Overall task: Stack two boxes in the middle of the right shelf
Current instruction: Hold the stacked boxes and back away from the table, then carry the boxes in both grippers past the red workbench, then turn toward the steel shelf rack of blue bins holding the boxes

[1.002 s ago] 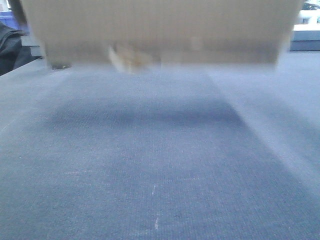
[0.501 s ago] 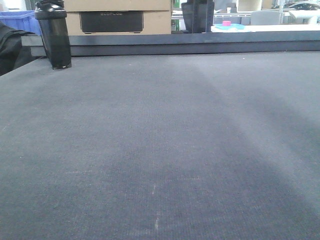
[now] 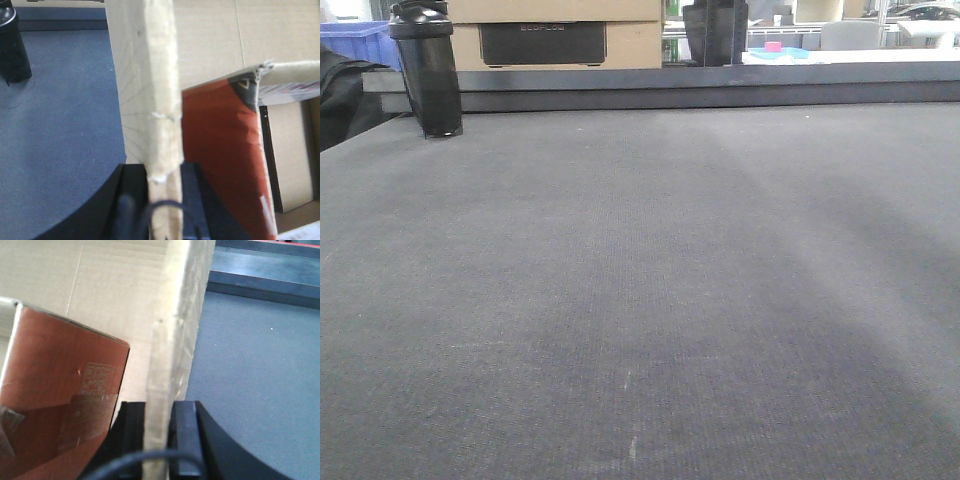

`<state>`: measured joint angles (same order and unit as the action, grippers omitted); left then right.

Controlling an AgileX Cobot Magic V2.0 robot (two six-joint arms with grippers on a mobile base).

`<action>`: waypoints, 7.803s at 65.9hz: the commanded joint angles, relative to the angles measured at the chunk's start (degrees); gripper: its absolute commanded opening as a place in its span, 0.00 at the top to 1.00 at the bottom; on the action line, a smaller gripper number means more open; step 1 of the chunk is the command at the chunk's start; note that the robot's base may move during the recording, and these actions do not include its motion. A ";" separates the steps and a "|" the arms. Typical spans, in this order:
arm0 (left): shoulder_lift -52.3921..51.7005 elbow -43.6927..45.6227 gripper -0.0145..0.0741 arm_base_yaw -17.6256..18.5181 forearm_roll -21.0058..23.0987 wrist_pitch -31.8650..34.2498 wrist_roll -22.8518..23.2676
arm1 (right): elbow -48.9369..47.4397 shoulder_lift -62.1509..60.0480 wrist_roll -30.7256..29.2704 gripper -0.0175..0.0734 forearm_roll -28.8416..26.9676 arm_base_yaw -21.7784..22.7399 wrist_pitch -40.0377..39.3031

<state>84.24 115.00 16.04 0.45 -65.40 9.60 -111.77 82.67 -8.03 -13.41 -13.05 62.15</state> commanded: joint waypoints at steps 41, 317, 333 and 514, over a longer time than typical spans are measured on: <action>-0.96 0.59 0.96 -0.39 0.08 2.41 -0.17 | -0.72 -0.51 -0.67 0.98 1.43 0.33 -3.87; -0.96 0.59 0.96 -0.39 -0.10 2.40 -0.17 | -0.72 -0.51 -0.67 0.98 1.43 0.33 -3.87; -0.96 0.59 0.96 -0.39 -0.88 2.40 -0.17 | -0.72 -0.51 -0.67 0.98 1.43 0.33 -3.87; -0.96 0.59 0.96 -0.39 -1.15 3.93 -0.17 | -0.72 -0.51 -0.67 0.98 1.31 0.33 -3.85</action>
<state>84.24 115.00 16.04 -0.32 -64.08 9.60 -111.77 82.99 -8.09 -13.51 -13.05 61.28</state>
